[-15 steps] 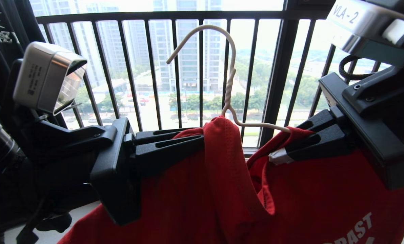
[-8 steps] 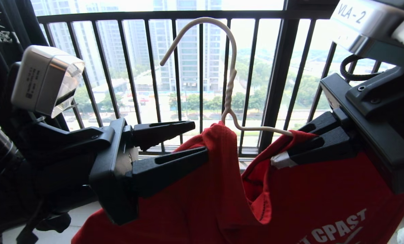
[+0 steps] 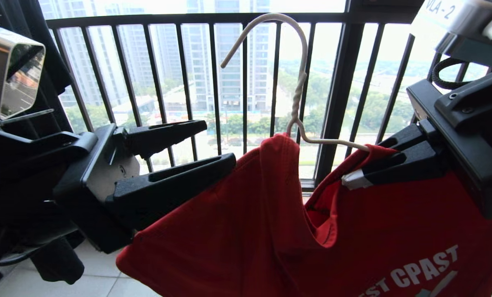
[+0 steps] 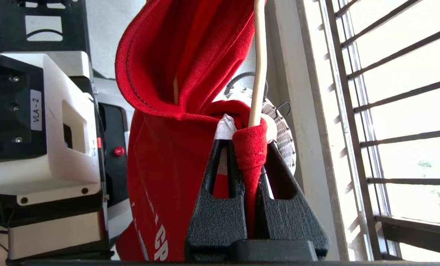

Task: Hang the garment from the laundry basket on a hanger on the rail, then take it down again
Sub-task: Hang the clothes rack on the clothesline

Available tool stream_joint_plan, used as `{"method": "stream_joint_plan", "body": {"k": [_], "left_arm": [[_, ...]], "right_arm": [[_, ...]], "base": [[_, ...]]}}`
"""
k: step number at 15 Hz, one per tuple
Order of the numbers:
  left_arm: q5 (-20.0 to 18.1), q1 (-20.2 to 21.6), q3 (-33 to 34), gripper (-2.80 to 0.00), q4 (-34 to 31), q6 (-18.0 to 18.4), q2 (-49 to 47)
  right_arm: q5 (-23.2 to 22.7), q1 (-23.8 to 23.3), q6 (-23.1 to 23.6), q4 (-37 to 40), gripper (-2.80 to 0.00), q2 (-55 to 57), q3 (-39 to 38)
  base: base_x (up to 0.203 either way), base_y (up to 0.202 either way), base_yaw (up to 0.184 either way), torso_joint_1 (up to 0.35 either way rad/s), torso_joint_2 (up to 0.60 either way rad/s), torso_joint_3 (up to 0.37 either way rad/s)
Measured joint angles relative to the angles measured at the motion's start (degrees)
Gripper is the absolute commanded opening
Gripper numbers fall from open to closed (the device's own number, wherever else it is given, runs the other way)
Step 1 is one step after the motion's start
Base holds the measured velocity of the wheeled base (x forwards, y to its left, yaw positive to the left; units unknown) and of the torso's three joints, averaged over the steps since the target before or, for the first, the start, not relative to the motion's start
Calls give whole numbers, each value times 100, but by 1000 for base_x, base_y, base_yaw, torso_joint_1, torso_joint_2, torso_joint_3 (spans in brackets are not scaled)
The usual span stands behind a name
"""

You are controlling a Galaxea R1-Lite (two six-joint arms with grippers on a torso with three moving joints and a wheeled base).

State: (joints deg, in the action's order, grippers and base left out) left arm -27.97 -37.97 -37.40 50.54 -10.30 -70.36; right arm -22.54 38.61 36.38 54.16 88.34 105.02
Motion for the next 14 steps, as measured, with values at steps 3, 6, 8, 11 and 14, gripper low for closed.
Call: {"method": "stream_joint_plan", "body": {"k": [3, 6, 8, 11, 14], "left_arm": [[-1, 30, -13, -280, -60, 0, 175], [10, 63, -180, -280, -593, -2, 453], [33, 123, -378, -280, -1208, -6, 763], [249, 510, -612, -280, -2249, -13, 1127], [554, 988, -636, -280, -2713, -33, 1588]], "right_arm": [[133, -68, -47, -14, -280, -49, 0], [316, -156, -240, -118, -280, -75, 68], [577, -235, -457, -323, -280, -82, 118], [871, -558, -945, -590, -280, -99, 126], [1122, -836, -1443, -624, -280, -179, 126]], "base": [[0, 0, 0, 0, 0, 0], [0, 0, 0, 0, 0, 0], [0, 0, 0, 0, 0, 0], [0, 0, 0, 0, 0, 0], [0, 0, 0, 0, 0, 0]]}}
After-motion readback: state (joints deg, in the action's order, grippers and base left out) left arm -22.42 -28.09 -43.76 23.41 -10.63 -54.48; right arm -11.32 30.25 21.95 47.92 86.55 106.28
